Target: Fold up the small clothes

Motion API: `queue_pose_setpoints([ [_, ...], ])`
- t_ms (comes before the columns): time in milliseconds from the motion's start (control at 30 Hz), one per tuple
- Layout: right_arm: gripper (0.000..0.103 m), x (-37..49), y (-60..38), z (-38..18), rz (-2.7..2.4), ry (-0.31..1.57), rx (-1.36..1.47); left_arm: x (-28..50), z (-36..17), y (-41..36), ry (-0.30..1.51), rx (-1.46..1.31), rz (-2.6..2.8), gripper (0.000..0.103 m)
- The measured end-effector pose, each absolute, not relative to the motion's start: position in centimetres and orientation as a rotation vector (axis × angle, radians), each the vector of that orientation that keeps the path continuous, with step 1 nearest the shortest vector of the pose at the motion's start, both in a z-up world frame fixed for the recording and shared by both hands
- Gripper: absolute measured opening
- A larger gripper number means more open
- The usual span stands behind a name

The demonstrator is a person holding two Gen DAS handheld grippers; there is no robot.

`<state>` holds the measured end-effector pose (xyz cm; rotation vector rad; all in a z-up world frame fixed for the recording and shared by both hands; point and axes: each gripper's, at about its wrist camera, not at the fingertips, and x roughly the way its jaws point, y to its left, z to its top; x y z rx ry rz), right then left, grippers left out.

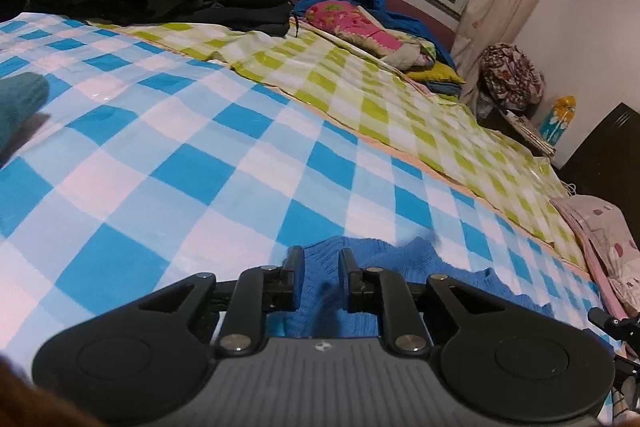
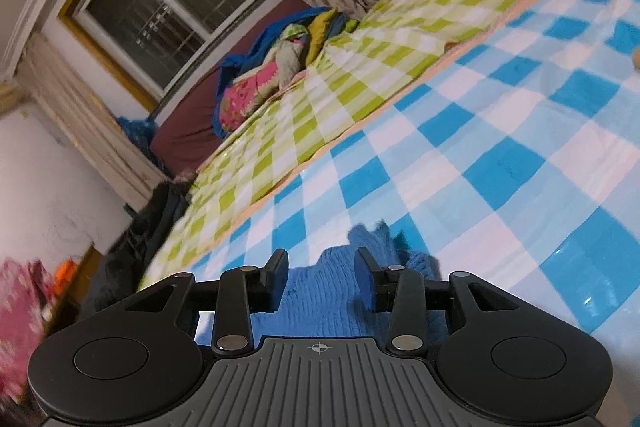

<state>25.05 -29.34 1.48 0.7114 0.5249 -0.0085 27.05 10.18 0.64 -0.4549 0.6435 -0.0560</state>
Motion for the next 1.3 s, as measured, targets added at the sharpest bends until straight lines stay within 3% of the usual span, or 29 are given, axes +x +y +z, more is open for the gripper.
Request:
queue_pose_setpoints([
  [333, 0.035, 23.4, -27.7, -0.3, -0.079, 0.607, 0.457, 23.5, -0.7, 8.7, 0.645, -0.323, -0.067, 0.023],
  [500, 0.035, 23.3, -28.9, -1.0, -0.138, 0.649, 0.463, 22.6, -1.4, 8.9, 0.654, -0.325, -0.048, 0.028],
  [767, 0.034, 21.8, -27.9, 0.6, -0.151, 0.6, 0.389, 19.7, -0.3, 8.9, 0.615, -0.285, -0.059, 0.028],
  [1067, 0.031, 22.2, -27.5, -0.3, -0.21, 0.682, 0.342, 18.0, -1.4, 9.4, 0.653, -0.325, -0.073, 0.03],
  [1300, 0.032, 21.6, -25.2, 2.5, -0.219, 0.645, 0.247, 16.3, -1.7, 10.3, 0.649, -0.392, -0.103, 0.034],
])
